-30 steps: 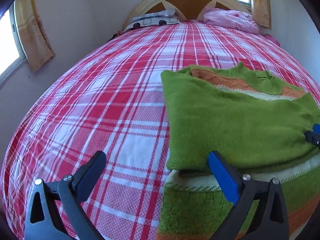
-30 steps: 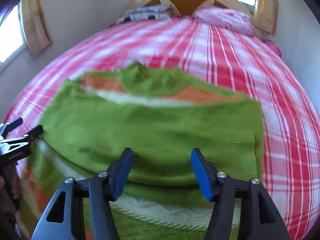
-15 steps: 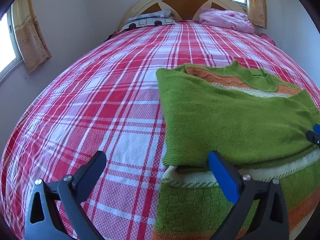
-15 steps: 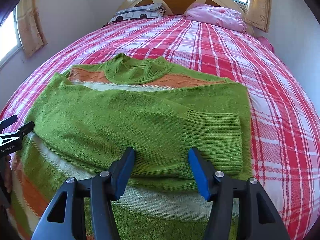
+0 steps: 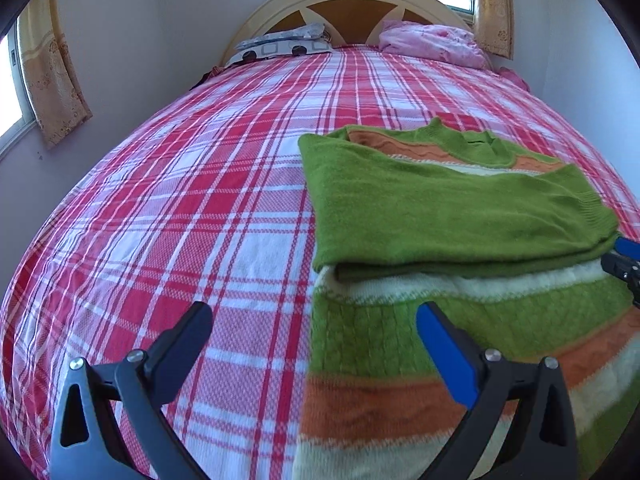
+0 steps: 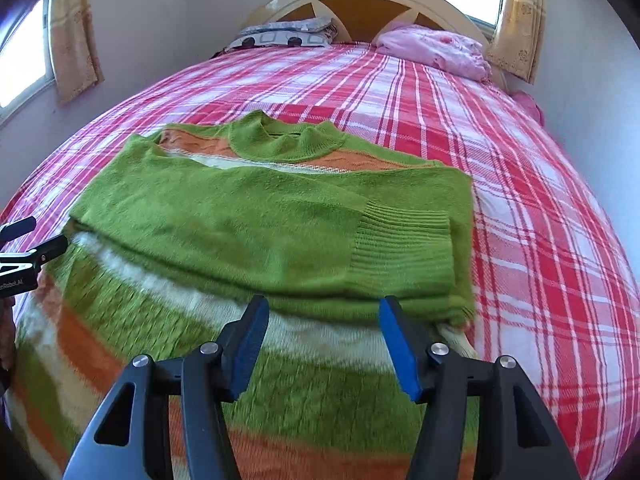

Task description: Fold small clothes

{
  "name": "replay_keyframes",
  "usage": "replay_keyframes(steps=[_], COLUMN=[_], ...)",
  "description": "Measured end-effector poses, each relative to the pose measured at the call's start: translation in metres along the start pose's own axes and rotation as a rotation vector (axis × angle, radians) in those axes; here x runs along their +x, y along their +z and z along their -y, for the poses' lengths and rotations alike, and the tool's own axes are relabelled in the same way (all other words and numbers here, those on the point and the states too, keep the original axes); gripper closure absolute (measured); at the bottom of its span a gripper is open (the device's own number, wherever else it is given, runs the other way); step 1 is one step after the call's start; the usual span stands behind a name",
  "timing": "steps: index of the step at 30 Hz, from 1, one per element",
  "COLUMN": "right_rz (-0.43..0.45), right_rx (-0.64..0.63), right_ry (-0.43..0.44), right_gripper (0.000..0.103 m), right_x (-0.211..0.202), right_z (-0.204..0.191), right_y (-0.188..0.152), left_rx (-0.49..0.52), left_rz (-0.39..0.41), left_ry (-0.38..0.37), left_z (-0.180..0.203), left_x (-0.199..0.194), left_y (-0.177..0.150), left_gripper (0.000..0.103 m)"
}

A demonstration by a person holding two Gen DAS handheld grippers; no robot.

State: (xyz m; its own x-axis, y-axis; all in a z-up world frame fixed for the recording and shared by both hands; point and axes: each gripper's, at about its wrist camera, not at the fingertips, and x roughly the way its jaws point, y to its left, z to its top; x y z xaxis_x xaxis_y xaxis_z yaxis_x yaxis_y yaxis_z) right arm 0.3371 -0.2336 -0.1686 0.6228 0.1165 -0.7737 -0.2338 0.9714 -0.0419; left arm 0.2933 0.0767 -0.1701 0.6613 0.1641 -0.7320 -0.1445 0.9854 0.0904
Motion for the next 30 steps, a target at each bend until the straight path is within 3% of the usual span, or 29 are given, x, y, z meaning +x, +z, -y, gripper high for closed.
replay_keyframes(steps=[9,16,25,30], right_rz=[0.026,0.04,0.019,0.017], right_rx=[0.011,-0.013,-0.023,-0.019], right_ry=[0.056,0.062,0.058,0.057], right_gripper=[0.04,0.04,0.04,0.039], right_x=[-0.051,-0.082,-0.11,-0.129], right_z=[-0.012,-0.024,-0.038,-0.044], right_y=[-0.044,-0.079,-0.127,-0.156], left_rx=[-0.021,-0.004,0.003,0.025], left_rz=[0.044,0.041,-0.003,-0.059], left_ry=[-0.08,-0.081,-0.101,-0.16], left_z=[-0.01,-0.018,-0.028,-0.024], left_x=[-0.058,-0.086,-0.111,-0.12], left_y=[-0.042,-0.079,-0.131,-0.163], left_gripper=[0.0,0.0,0.0,0.01])
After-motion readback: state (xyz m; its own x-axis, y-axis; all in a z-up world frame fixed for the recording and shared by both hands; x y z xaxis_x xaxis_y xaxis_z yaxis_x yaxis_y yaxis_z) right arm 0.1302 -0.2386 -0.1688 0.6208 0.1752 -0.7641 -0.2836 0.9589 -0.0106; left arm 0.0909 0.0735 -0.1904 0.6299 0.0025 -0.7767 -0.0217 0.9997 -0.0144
